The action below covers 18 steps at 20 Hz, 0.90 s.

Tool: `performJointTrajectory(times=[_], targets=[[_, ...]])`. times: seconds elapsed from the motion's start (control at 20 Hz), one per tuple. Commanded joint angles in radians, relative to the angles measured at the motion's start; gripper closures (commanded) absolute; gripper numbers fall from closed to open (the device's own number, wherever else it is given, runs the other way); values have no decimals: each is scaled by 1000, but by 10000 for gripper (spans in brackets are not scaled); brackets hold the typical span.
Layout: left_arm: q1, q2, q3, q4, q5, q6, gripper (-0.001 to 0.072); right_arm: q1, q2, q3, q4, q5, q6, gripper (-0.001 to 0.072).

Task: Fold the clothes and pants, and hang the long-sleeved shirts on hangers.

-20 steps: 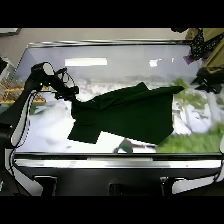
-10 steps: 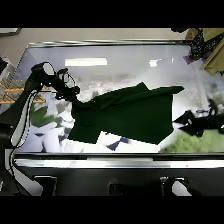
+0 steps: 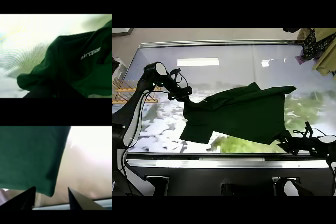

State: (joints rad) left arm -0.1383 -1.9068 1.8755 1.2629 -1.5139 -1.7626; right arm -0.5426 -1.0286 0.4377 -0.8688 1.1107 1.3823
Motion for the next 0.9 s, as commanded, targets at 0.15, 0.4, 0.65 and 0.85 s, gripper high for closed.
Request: performJointTrajectory(times=[0.15, 0.4, 0.65, 0.85], targets=[[0, 0, 1, 1, 18, 0, 689, 31, -49, -29, 112, -137, -29, 293], [4, 1, 1, 1, 21, 2, 690, 238, -90, -19, 190, -251, -7, 659], [54, 97, 2, 1, 46, 12, 690, 243, -28, 230, 255, -121, -40, 682], [144, 351, 2, 1, 100, 12, 690, 243, 83, 627, 255, 25, -35, 683]])
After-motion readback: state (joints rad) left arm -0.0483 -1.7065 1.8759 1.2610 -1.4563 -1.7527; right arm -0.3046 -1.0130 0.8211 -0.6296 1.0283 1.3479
